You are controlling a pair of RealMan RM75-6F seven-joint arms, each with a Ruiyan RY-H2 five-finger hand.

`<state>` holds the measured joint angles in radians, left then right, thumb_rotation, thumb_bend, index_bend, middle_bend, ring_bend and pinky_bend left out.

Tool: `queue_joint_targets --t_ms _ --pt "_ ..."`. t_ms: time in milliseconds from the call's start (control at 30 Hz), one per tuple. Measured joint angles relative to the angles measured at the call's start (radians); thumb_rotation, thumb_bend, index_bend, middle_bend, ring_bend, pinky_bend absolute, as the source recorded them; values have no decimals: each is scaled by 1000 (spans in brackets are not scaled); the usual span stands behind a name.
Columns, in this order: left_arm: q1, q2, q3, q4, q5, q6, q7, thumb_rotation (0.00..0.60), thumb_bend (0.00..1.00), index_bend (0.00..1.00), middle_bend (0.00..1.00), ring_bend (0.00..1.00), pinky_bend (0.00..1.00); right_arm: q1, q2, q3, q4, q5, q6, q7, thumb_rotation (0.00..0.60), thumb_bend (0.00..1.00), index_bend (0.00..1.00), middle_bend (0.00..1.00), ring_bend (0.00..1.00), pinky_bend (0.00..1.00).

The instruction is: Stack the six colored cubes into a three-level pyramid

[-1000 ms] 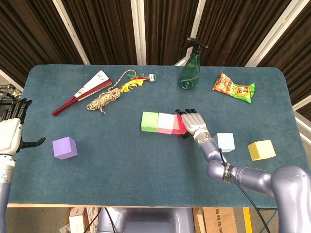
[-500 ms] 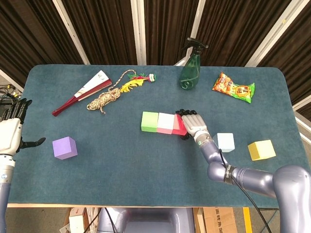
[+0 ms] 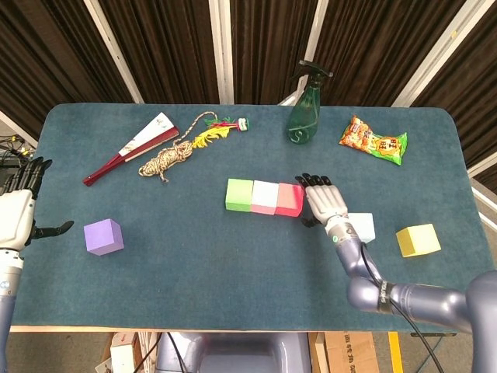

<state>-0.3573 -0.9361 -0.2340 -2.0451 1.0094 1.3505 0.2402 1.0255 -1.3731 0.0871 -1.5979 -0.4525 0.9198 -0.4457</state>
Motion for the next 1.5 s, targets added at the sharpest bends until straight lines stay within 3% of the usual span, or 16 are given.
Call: queue_joint_targets --t_ms 400,933,1500 --pt "4 4 3 -21 23 10 1 600 132 0 0 8 76 -31 25 0 -47 -5 26 -27 600 302 0 0 0 0" --pt "6 6 4 -25 29 11 -2 600 131 0 0 8 76 -49 24 -46 -78 47 66 -139 600 302 0 0 0 0" --pt "7 6 4 -20 27 8 -7 600 132 0 0 8 76 -48 -11 -43 -41 71 12 -170 600 303 7 0 0 0"
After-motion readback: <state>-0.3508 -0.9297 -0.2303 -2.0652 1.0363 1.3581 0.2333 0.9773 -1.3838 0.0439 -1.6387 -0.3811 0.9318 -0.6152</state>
